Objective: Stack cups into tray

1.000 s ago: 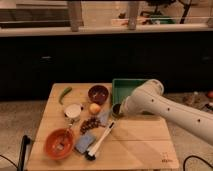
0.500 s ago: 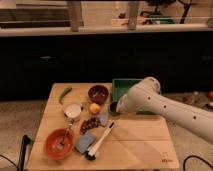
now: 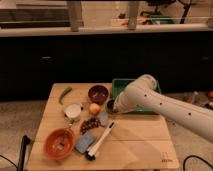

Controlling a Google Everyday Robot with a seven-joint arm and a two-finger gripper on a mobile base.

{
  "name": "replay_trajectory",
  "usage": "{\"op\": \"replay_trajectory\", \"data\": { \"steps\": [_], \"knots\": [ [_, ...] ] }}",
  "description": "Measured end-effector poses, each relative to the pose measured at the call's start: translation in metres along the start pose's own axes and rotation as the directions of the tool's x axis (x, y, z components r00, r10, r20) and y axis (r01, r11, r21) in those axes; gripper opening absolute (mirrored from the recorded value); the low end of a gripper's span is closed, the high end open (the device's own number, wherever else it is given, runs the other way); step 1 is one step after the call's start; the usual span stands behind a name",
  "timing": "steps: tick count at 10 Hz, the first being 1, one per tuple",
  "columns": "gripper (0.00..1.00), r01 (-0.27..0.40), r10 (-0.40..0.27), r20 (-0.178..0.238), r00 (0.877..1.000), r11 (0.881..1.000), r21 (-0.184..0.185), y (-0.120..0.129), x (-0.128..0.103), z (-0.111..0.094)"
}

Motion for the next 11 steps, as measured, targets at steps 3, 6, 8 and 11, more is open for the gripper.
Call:
{"op": "replay_trajectory", "data": {
  "steps": [3, 6, 8, 11],
  "knots": [
    [0.02, -0.018, 0.018, 0.001, 1.0, 1.0, -0.004, 0.001, 0.01, 0.002],
    [0.02, -0.082, 0.082, 0.0, 0.997, 0.997, -0.015, 0.029, 0.032, -0.004],
    [0.02, -0.111, 0.112, 0.002, 0.994, 0.994, -0.02, 0.037, 0.042, -0.005],
    [0.02, -0.174, 0.174, 0.001, 0.985, 0.984, -0.031, 0.057, 0.059, -0.006]
  ]
}}
